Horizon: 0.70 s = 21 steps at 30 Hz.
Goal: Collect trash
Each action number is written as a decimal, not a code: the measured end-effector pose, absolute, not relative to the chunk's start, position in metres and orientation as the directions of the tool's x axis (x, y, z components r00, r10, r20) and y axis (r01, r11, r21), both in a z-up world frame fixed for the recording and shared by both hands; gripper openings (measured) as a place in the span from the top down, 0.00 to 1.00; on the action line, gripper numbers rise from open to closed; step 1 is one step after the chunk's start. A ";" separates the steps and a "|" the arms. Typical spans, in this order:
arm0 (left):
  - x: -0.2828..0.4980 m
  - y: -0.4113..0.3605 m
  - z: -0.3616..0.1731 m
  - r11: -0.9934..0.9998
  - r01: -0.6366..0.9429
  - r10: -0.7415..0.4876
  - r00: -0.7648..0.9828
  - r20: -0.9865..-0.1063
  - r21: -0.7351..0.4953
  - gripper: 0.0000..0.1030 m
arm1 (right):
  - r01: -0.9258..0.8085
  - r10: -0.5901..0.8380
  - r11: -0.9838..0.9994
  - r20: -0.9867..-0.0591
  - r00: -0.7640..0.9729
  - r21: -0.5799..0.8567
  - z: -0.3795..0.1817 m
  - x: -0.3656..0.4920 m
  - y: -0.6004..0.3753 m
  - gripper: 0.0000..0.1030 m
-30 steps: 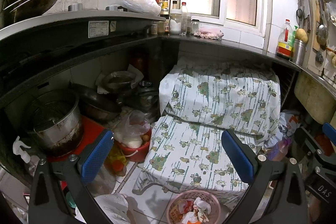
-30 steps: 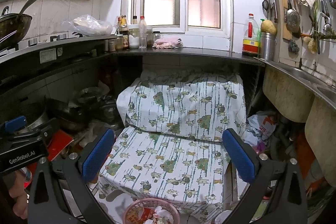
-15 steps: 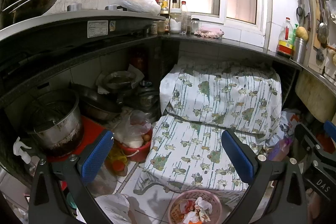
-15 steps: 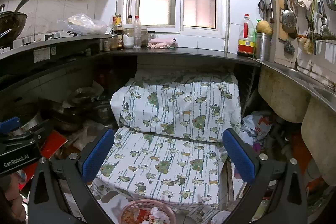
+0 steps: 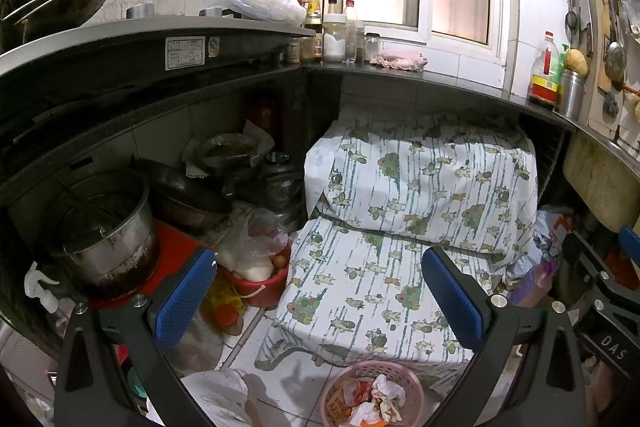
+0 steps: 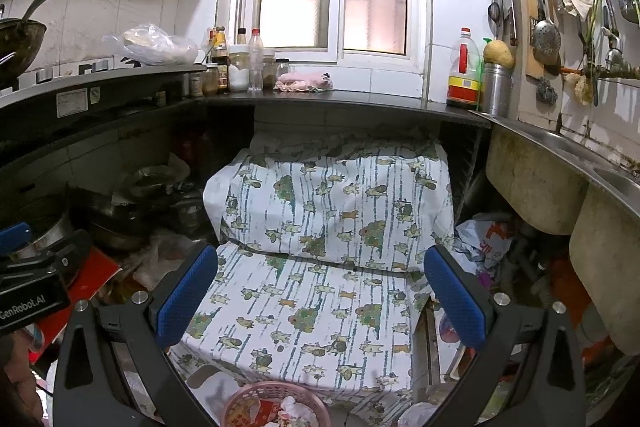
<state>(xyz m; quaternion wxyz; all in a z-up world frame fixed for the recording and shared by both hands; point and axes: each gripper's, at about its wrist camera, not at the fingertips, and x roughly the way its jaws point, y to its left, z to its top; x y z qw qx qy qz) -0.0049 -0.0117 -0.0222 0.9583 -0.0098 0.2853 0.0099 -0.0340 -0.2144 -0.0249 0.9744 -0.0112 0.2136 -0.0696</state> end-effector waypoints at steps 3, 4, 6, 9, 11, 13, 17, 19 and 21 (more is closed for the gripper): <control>-0.005 -0.012 -0.022 1.000 -0.025 0.014 0.837 -0.547 -0.012 0.00 | 0.130 -0.140 0.990 -0.415 0.899 -0.051 -0.025 -0.034 -0.215 0.01; -0.005 -0.011 -0.022 1.000 -0.026 0.016 0.837 -0.547 -0.011 0.00 | 0.132 -0.140 0.990 -0.414 0.899 -0.049 -0.025 -0.034 -0.216 0.01; -0.005 -0.011 -0.022 1.000 -0.028 0.017 0.837 -0.547 -0.011 0.00 | 0.132 -0.139 0.990 -0.411 0.901 -0.048 -0.025 -0.034 -0.217 0.01; -0.005 -0.011 -0.021 0.999 -0.028 0.014 0.837 -0.548 -0.017 0.00 | 0.134 -0.143 0.990 -0.408 0.902 -0.050 -0.025 -0.036 -0.217 0.01; -0.004 -0.010 -0.021 1.000 -0.023 0.012 0.837 -0.546 -0.013 0.00 | 0.138 -0.146 0.989 -0.408 0.901 -0.050 -0.025 -0.036 -0.218 0.01; -0.005 -0.011 -0.022 1.000 -0.025 0.014 0.838 -0.545 -0.014 0.00 | 0.140 -0.147 0.989 -0.409 0.901 -0.045 -0.025 -0.037 -0.220 0.01; -0.004 -0.010 -0.022 0.999 -0.029 0.016 0.838 -0.546 -0.016 0.00 | 0.144 -0.150 0.988 -0.410 0.900 -0.045 -0.024 -0.037 -0.220 0.01; -0.004 -0.010 -0.022 0.999 -0.029 0.014 0.837 -0.547 -0.018 0.00 | 0.144 -0.150 0.989 -0.410 0.900 -0.046 -0.024 -0.038 -0.219 0.01; -0.004 -0.010 -0.022 0.999 -0.029 0.015 0.838 -0.546 -0.017 0.00 | 0.144 -0.150 0.989 -0.409 0.900 -0.045 -0.025 -0.037 -0.219 0.01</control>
